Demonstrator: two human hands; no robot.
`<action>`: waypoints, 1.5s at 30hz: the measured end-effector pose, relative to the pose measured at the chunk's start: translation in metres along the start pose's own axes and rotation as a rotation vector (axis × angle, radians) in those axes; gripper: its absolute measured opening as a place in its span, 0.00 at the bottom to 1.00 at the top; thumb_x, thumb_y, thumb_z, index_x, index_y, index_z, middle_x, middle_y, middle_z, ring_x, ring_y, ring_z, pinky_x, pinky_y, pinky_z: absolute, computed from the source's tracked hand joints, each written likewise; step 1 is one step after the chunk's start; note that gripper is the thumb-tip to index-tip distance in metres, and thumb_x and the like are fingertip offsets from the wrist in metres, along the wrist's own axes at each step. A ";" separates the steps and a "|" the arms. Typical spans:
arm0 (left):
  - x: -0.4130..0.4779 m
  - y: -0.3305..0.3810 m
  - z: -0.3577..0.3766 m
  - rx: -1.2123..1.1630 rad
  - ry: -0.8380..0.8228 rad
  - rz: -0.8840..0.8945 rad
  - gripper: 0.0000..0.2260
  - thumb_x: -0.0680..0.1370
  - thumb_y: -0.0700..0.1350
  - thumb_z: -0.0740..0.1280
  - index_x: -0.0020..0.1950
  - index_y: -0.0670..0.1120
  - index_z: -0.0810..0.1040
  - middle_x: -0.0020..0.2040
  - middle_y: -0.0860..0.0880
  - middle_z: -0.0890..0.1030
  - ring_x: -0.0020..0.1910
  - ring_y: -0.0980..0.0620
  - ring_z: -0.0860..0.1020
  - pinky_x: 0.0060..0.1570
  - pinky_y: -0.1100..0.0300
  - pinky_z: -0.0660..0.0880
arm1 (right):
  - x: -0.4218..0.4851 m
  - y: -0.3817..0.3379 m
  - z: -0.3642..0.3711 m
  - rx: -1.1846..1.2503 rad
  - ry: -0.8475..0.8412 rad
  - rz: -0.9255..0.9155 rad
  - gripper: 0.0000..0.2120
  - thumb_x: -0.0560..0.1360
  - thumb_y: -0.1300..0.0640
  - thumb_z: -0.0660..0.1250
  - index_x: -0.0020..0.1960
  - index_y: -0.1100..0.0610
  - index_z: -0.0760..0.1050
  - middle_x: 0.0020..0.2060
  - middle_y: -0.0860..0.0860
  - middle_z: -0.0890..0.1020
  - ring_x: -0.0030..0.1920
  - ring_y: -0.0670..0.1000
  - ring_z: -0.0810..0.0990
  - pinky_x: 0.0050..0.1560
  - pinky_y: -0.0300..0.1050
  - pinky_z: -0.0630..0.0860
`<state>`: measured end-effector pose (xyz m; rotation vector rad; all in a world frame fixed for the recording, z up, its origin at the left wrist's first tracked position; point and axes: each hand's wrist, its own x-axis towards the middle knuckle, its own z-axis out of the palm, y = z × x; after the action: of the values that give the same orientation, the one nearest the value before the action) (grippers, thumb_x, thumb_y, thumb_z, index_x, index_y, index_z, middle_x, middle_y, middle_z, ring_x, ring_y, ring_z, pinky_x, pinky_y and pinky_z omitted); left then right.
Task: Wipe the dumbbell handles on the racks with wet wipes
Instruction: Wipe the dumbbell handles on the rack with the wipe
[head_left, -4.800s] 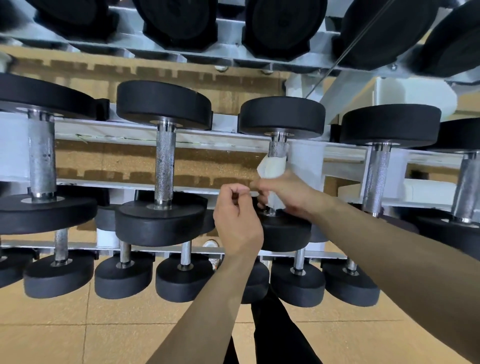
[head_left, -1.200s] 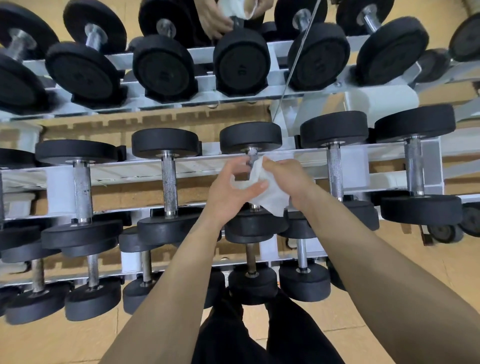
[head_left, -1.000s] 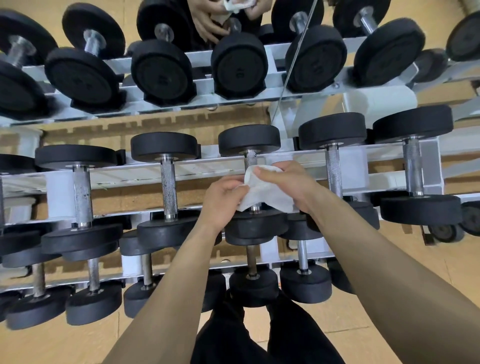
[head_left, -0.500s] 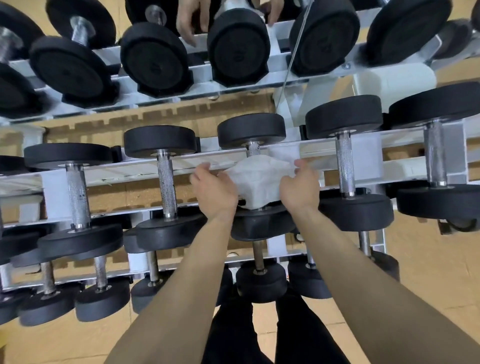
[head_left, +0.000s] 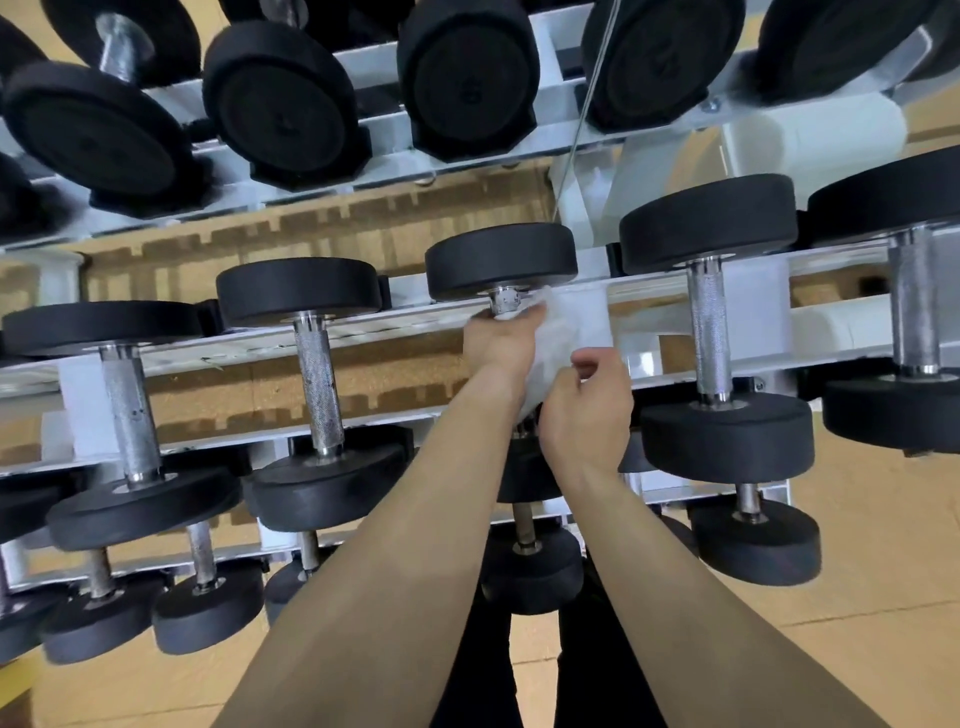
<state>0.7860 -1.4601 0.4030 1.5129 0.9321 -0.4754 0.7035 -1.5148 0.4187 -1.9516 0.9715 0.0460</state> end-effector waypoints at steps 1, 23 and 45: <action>0.002 0.002 0.002 -0.014 0.000 0.038 0.15 0.75 0.45 0.76 0.57 0.38 0.81 0.52 0.40 0.84 0.46 0.45 0.80 0.47 0.59 0.73 | 0.000 0.000 0.000 -0.002 -0.005 0.000 0.08 0.78 0.60 0.61 0.55 0.53 0.73 0.53 0.51 0.78 0.50 0.51 0.76 0.49 0.46 0.70; -0.059 -0.011 -0.045 1.149 0.148 0.314 0.14 0.78 0.50 0.71 0.52 0.38 0.80 0.53 0.38 0.83 0.54 0.39 0.81 0.49 0.53 0.76 | -0.004 0.018 -0.058 0.074 -0.231 0.023 0.12 0.79 0.60 0.62 0.62 0.55 0.73 0.58 0.53 0.78 0.57 0.54 0.78 0.59 0.47 0.74; -0.100 -0.004 -0.062 1.053 -0.075 0.503 0.09 0.80 0.45 0.62 0.41 0.46 0.78 0.42 0.46 0.81 0.48 0.43 0.79 0.43 0.55 0.73 | -0.012 0.026 -0.132 0.035 -0.443 0.009 0.08 0.82 0.57 0.60 0.58 0.51 0.76 0.50 0.46 0.80 0.50 0.54 0.83 0.46 0.43 0.78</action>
<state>0.7100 -1.4290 0.4878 2.5543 0.1565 -0.6863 0.6342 -1.6128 0.4799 -1.7981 0.6810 0.4440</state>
